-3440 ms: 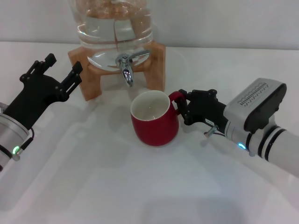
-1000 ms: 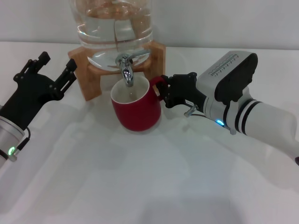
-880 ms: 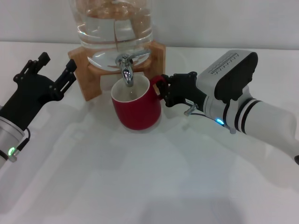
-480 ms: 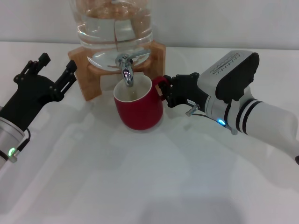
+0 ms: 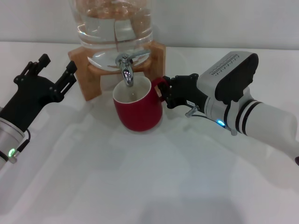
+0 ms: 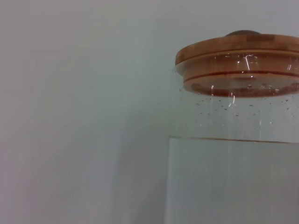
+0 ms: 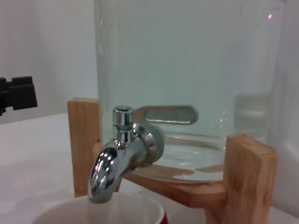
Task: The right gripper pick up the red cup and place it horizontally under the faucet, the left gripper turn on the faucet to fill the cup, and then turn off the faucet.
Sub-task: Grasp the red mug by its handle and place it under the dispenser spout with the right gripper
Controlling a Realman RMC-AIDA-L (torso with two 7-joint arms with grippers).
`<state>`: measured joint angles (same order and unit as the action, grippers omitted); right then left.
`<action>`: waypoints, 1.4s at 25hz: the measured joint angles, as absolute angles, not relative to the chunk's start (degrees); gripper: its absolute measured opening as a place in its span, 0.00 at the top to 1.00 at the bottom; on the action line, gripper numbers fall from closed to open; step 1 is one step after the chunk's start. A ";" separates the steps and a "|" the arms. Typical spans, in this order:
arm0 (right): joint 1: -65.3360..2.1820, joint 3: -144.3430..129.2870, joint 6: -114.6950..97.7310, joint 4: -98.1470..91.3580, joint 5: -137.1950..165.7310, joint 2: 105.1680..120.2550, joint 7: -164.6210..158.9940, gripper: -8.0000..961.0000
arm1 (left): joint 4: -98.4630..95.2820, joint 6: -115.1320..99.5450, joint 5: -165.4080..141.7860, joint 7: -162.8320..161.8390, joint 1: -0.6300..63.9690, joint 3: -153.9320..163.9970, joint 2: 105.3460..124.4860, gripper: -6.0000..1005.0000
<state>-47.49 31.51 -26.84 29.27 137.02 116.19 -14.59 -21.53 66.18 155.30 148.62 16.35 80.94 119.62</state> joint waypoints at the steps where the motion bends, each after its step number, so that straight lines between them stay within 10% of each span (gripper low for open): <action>1: -47.50 31.46 -26.84 29.29 137.02 116.19 -14.59 0.84 | -21.51 66.18 155.30 148.62 16.34 80.93 119.62 0.25; 35: -49.08 30.97 -23.99 29.64 137.18 116.19 -15.57 0.71 | -21.36 65.92 155.30 148.62 16.48 80.86 119.61 0.25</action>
